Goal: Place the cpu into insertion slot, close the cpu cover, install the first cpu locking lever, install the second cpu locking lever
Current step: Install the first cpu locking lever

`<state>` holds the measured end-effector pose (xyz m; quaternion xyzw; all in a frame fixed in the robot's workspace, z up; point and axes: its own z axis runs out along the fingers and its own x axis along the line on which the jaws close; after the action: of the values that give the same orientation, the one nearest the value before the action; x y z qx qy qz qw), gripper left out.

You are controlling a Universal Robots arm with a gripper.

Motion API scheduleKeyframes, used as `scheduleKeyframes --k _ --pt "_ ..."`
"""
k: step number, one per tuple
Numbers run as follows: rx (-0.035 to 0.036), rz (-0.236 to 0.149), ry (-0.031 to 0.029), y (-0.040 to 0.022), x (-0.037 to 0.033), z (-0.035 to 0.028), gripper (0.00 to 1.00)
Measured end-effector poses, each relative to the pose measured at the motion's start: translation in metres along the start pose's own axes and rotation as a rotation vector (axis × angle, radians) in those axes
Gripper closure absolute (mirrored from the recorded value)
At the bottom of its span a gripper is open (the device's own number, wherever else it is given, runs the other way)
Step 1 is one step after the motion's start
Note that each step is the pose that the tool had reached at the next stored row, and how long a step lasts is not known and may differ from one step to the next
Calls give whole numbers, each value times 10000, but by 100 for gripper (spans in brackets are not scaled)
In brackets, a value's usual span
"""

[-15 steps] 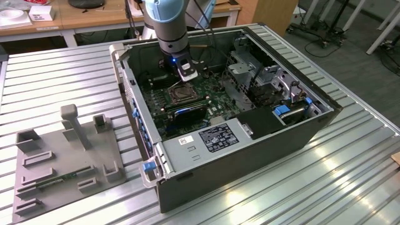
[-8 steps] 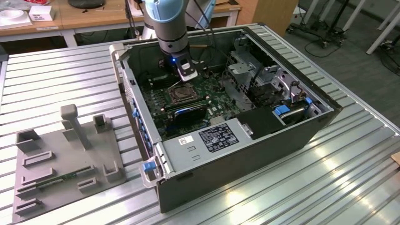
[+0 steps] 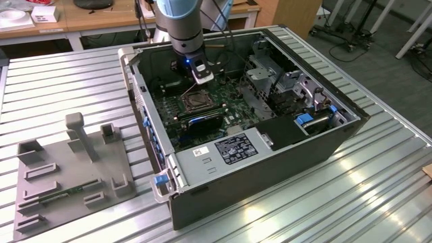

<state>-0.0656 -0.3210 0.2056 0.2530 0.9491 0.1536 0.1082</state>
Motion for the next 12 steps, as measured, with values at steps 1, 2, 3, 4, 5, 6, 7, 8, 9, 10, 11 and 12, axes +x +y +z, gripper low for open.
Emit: scheduleKeyframes --k 1,2,3,4,5,6,7,8,9,10,11,12 --pt "-11 3 5 7 -3 -18 89" --pt "-21 7 9 14 -5 -36 89" --pt "-28 9 13 20 -7 -52 89" --pt "-34 11 16 26 -9 -69 89" --pt "-39 14 19 32 -12 -85 89" --pt "-46 16 22 38 -14 -101 89" --pt "-50 19 24 44 -16 -118 89" --pt "-53 21 26 49 -18 -132 89" --pt "-57 23 28 54 -20 -145 89" --pt "-64 25 30 60 -22 -159 89" --pt "-67 27 32 64 -24 -172 89" --pt "-70 28 33 68 -25 -182 89"
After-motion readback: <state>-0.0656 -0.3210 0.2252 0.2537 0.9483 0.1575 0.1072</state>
